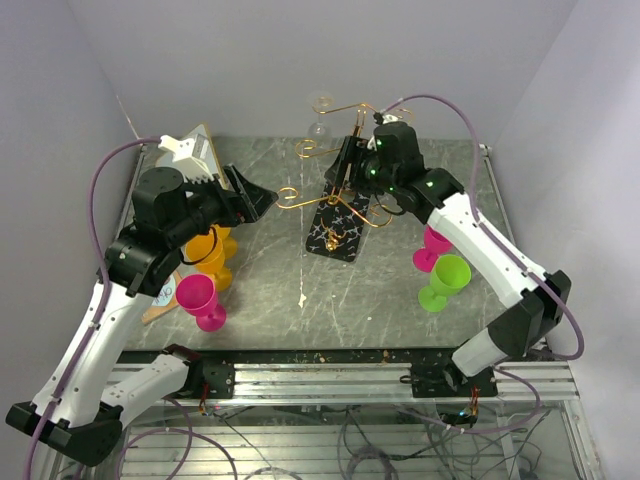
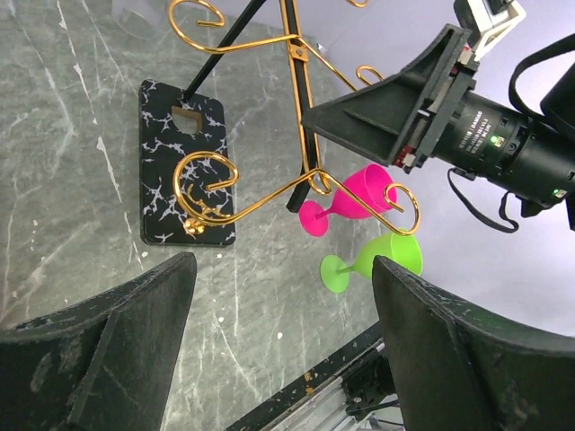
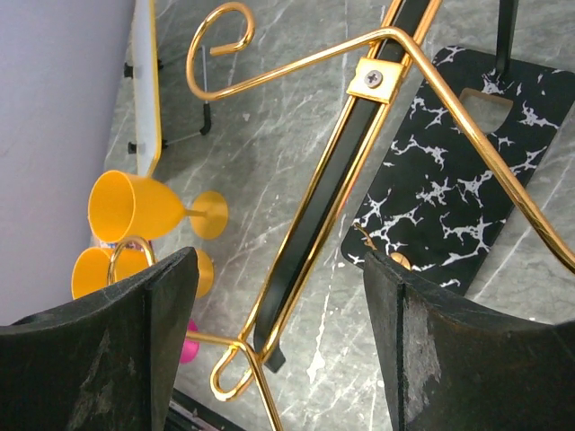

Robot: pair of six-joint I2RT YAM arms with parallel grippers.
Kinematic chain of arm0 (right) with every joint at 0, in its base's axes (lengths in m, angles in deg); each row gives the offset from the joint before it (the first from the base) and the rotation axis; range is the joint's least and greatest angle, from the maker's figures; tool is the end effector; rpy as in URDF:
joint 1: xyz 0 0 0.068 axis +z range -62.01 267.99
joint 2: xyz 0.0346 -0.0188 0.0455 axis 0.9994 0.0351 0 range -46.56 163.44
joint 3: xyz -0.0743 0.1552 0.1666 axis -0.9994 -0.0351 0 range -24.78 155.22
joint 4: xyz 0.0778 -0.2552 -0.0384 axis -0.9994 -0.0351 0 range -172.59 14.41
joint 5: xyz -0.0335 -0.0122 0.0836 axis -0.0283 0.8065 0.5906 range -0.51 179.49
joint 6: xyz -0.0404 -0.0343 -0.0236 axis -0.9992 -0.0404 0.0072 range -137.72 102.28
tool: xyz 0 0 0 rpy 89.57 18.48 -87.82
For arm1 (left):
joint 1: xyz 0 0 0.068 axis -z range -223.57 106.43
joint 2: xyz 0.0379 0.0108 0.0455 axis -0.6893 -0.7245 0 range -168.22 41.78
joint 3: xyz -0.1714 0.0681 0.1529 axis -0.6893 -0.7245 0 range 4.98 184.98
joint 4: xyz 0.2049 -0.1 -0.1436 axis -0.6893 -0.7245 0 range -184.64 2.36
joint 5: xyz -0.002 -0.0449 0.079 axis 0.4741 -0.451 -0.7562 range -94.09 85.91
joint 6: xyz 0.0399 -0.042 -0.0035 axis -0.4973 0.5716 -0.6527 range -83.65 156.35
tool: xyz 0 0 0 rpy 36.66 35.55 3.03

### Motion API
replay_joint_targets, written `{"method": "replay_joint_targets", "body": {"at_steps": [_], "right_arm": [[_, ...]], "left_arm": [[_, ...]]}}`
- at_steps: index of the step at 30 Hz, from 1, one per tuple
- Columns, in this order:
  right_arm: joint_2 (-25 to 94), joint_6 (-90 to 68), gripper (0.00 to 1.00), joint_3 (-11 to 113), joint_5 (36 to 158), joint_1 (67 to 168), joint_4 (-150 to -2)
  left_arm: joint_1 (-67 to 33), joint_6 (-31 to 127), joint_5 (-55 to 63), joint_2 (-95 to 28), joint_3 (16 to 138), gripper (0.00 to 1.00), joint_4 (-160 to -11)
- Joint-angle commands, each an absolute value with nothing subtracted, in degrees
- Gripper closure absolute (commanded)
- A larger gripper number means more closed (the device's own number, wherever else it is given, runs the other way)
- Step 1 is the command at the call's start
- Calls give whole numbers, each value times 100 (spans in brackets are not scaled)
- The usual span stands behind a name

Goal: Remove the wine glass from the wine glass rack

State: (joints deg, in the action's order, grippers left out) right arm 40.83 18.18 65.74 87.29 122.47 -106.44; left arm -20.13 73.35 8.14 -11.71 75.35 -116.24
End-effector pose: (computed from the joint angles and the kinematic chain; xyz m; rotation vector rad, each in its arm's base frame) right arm 0.2992 0.2035 0.3627 0.0511 2.1330 0.7091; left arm 0.1992 -0.0959 0.4056 -0.0587 1.8708 -0.9363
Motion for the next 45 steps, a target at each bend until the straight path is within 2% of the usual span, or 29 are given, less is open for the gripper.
{"method": "replay_joint_targets", "body": {"at_steps": [1, 7, 26, 31, 35, 45], "right_arm": [[4374, 2046, 26, 6974, 8142, 12401, -10783], [4608, 2097, 35, 7081, 7879, 12484, -10874], [4568, 2053, 74, 7042, 8344, 12490, -10887], [4369, 1984, 80, 7032, 8595, 12472, -10931], [4228, 1948, 88, 6986, 8835, 12398, -10949], [3940, 1754, 98, 6727, 9821, 11994, -10953]], "left_arm": [[-2037, 7306, 602, -1147, 7555, 11, -11525], [-2037, 7271, 506, -1163, 7636, 10, -11521], [-2037, 7133, 378, -1722, 8206, 11, -11398], [-2037, 7176, 354, -1930, 8199, 11, -11221], [-2037, 7250, 423, -2175, 8262, 13, -11092], [-2032, 7285, 413, -2847, 8658, 16, -10852]]}}
